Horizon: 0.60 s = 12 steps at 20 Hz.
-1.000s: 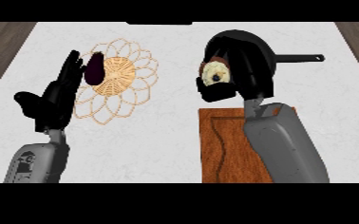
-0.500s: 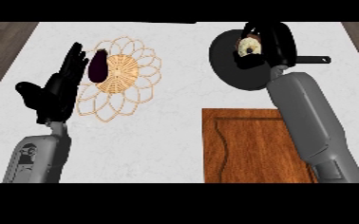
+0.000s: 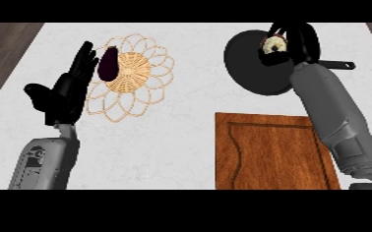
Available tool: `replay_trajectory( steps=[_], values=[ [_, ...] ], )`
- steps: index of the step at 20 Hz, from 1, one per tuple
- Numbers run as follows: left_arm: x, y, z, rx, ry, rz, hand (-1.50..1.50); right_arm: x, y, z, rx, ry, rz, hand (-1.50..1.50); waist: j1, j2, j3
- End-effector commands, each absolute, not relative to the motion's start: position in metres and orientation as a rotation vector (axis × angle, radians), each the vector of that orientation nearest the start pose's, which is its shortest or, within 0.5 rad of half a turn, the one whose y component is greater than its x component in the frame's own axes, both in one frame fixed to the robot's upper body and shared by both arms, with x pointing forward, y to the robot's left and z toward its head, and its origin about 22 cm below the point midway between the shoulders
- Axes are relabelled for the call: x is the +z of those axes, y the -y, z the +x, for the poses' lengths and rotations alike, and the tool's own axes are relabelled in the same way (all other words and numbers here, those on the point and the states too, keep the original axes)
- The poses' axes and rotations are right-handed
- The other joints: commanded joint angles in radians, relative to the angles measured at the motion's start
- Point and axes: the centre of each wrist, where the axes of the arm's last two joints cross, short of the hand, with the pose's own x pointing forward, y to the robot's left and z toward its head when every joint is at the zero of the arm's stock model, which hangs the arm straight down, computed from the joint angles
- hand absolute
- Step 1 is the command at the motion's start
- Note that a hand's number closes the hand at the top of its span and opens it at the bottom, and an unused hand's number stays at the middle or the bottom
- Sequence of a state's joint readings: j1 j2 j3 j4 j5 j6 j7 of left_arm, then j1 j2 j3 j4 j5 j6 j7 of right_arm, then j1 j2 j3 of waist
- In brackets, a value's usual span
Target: Pick the cupcake from the cutting board and place it in the pan
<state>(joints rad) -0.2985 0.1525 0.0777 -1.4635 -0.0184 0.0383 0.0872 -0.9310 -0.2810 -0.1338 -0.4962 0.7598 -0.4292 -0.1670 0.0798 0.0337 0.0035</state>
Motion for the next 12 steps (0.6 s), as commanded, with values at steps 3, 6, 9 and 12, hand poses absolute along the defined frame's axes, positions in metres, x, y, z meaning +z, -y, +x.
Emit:
replay_trajectory(
  steps=[3,6,9,12],
  values=[
    [0.066,-0.239,0.317,-0.117,1.671,0.109,0.00,0.056,0.262,0.440,0.634,1.471,-0.760,-1.50,0.014,0.011,0.001],
    [0.057,-0.246,0.310,-0.120,1.661,0.119,0.00,0.044,0.254,0.438,0.620,1.439,-0.591,-1.50,0.024,0.009,0.001],
    [0.071,-0.247,0.317,-0.107,1.688,0.133,0.00,0.043,0.276,0.435,0.639,1.477,-0.567,-1.50,0.017,0.010,0.002],
    [0.058,-0.254,0.316,-0.107,1.677,0.135,0.00,0.040,0.273,0.434,0.602,1.541,-0.573,-1.50,0.009,0.009,0.001]
  ],
)
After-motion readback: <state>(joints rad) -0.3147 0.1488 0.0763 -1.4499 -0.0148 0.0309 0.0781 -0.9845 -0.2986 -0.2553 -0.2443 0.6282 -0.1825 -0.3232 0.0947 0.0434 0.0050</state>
